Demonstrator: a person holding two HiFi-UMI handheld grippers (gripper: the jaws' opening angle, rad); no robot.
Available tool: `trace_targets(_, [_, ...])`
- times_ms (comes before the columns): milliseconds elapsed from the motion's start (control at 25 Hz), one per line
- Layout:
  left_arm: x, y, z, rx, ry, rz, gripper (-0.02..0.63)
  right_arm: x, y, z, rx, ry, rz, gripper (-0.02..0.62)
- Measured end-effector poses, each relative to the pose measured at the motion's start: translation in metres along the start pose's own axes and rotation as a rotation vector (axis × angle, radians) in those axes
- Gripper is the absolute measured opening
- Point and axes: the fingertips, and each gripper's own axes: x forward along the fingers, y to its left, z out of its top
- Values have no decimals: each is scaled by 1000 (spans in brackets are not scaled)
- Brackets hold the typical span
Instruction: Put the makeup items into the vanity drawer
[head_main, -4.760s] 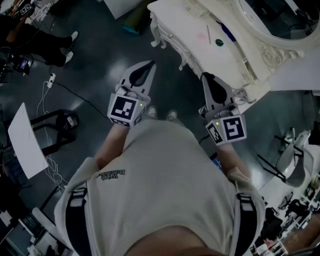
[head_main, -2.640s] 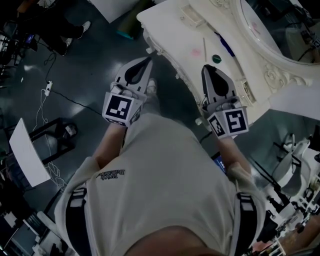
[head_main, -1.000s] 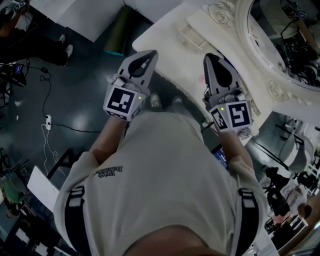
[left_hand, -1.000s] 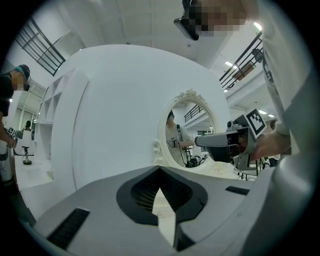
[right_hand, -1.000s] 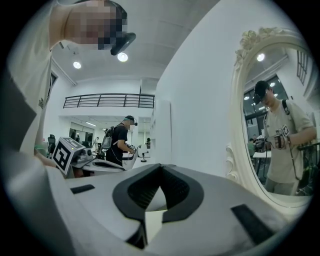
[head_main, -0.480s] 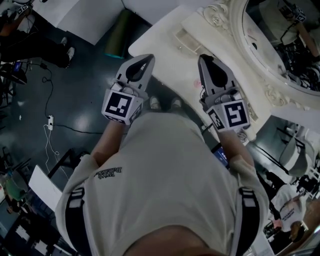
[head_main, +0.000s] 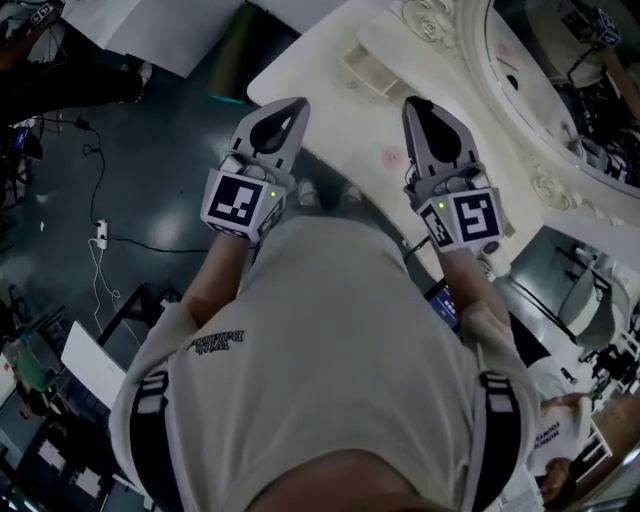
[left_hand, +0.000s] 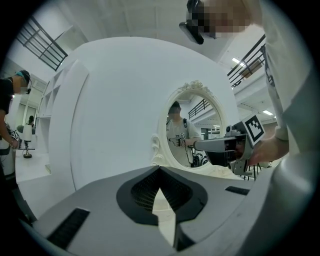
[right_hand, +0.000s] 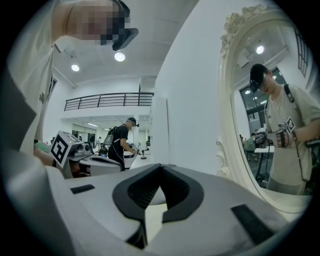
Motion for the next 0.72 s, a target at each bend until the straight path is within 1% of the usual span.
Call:
trace_targets(160, [21, -7, -11, 4, 13, -35, 14, -1, -20, -17, -2, 35, -26, 3])
trace_targets(320, [41, -18, -29, -4, 55, -78, 15, -5, -36, -44, 0, 92, -58, 3])
trace_targets(520, [67, -31, -67, -3, 135, -133, 15, -9, -47, -88, 25, 174, -73, 5])
trace_targets(720, [92, -46, -114, 11, 187, -167, 15, -15, -53, -140, 49, 286, -76, 6])
